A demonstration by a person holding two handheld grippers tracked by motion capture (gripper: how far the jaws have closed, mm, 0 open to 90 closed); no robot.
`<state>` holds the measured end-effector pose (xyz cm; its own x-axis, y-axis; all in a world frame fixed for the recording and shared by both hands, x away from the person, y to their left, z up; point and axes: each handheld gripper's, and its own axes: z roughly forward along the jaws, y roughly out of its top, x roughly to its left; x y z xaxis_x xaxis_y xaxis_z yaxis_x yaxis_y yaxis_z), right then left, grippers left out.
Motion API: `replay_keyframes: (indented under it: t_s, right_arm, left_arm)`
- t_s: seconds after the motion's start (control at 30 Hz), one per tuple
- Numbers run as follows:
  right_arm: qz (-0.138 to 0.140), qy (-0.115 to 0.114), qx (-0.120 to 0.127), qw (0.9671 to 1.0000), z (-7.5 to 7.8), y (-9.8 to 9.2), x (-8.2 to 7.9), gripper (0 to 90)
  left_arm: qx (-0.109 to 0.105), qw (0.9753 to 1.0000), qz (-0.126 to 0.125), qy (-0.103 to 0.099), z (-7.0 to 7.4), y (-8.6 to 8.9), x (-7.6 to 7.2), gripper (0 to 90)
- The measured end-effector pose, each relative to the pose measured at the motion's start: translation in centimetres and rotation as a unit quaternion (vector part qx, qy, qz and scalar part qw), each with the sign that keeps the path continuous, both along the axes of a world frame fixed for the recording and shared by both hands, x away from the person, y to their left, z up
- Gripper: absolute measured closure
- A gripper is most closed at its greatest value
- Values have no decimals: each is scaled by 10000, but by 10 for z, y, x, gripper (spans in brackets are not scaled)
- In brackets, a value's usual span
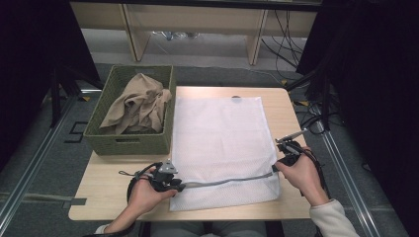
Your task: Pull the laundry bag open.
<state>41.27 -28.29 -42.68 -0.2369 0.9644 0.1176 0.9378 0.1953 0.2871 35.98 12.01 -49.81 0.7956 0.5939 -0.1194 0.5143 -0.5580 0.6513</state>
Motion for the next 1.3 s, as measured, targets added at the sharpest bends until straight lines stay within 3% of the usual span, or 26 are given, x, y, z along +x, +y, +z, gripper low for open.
replay_keyframes:
  t_s: [0.07, 0.13, 0.2, 0.3, 0.37, 0.47, 0.5, 0.53, 0.6, 0.63, 0.73, 0.83, 0.9, 0.93, 1.1, 1.13, 1.3]
  right_arm:
    - [126, -245, 63, 9996, 6, 4, -1, 759]
    - [293, -555, 131, 9979, 10, 5, -2, 734]
    - [292, -818, 164, 9961, 17, 7, -4, 714]
    - [532, -1131, 142, 9921, 20, 3, -3, 708]
    - [533, -1120, 161, 9921, 21, 6, -4, 714]
    - [625, -1038, 216, 9924, 17, 9, -3, 716]
    - [819, -949, 153, 9920, 11, 13, -2, 723]
    - [906, -930, 137, 9914, 8, 16, -1, 728]
    - [800, -668, 187, 9944, 4, 22, 0, 744]
    - [744, -598, 99, 9954, 1, 24, 1, 751]
    - [792, -522, 17, 9955, -6, 25, 5, 769]
    - [728, -293, -52, 9969, -19, 24, 9, 796]
    - [804, -283, -65, 9963, -23, 21, 11, 799]
    - [780, -225, -130, 9966, -29, 19, 13, 800]
    - [801, -84, -168, 9966, -35, 16, 16, 802]
    - [665, -34, -166, 9976, -36, 17, 15, 801]
    - [810, 31, -217, 9965, -41, 16, 16, 802]
  left_arm:
    - [-91, 9999, -57, -120, 6, 1, -3, 673]
    - [-217, 9996, 6, -160, 9, 2, -4, 659]
    - [-361, 9987, 162, -306, 17, 9, -4, 660]
    - [-366, 9983, 287, -343, 20, 16, -5, 669]
    - [-332, 9982, 382, -322, 19, 25, -4, 690]
    - [-191, 9988, 293, -334, 17, 29, -3, 693]
    - [-148, 9990, 367, -214, 11, 29, -2, 690]
    - [-106, 9990, 359, -227, 8, 29, -1, 687]
    - [-85, 9993, 267, -233, 6, 29, 2, 688]
    - [-136, 9993, 321, -116, 2, 27, 5, 690]
    - [-53, 9997, 211, -93, -1, 26, 9, 710]
    - [45, 9998, 208, -67, -2, 22, 15, 741]
    - [156, 9997, 183, -105, -2, 22, 17, 754]
    - [373, 9991, 147, -152, -2, 21, 19, 759]
    - [439, 9989, 111, -103, -2, 22, 23, 786]
    - [512, 9984, 97, -209, -2, 22, 25, 791]
    - [517, 9983, 200, -185, -2, 23, 30, 794]
